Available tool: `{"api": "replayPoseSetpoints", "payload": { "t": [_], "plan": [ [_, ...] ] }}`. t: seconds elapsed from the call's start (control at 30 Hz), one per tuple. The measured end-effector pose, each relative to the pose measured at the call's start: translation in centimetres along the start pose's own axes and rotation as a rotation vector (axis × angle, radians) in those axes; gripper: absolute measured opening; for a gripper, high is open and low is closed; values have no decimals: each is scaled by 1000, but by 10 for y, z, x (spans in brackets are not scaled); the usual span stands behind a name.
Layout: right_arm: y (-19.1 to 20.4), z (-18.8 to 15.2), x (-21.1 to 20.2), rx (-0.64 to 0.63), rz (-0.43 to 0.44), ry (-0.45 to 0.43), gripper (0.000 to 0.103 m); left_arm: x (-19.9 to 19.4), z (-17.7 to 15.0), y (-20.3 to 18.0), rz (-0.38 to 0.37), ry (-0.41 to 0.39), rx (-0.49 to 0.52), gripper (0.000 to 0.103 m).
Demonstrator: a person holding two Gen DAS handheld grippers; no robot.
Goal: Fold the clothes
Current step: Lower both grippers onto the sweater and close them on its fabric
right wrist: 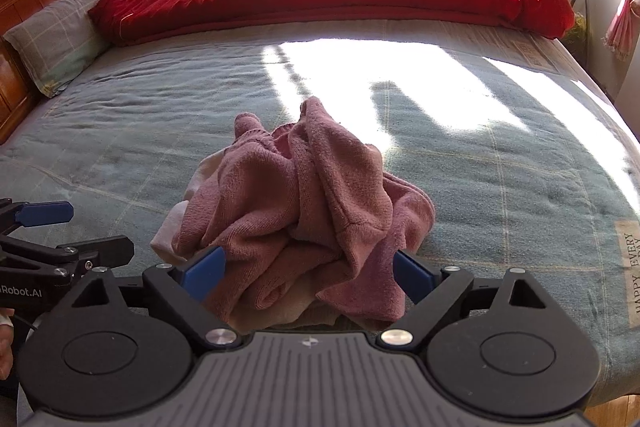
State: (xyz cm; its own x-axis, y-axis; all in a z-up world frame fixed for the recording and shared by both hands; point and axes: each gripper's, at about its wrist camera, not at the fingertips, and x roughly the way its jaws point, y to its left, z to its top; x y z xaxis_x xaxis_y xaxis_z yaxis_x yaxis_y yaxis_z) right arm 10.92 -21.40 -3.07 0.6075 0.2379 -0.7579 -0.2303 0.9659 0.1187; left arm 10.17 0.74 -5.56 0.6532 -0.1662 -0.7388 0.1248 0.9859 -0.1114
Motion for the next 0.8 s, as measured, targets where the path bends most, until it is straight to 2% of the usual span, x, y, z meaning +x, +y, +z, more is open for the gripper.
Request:
{"api": "replayPoseSetpoints", "payload": {
  "t": [0.2, 0.27, 0.4, 0.47, 0.5, 0.6, 0.7, 0.8],
  "plan": [
    [-2, 7, 2, -79, 9, -20, 93, 12, 2, 6, -4, 12, -24, 102],
    [-5, 10, 5, -80, 8, 4, 83, 14, 4, 7, -2, 6, -28, 102],
    [-8, 15, 7, -66, 8, 26, 74, 24, 12, 7, 7, 59, -37, 93],
    [-7, 16, 8, -78, 5, 31, 73, 29, 13, 6, -17, 88, -41, 82],
    [-6, 16, 9, -85, 4, 32, 71, 30, 14, 5, -29, 93, -38, 74],
    [-6, 16, 10, -101, 1, 36, 62, 30, 14, 1, -60, 96, -17, 65],
    [-11, 18, 13, -105, -14, 42, 57, 31, 14, -1, -71, 100, -16, 64],
    [-14, 21, 20, -120, -28, 58, 47, 33, 14, -1, -80, 120, -30, 66]
  ]
}}
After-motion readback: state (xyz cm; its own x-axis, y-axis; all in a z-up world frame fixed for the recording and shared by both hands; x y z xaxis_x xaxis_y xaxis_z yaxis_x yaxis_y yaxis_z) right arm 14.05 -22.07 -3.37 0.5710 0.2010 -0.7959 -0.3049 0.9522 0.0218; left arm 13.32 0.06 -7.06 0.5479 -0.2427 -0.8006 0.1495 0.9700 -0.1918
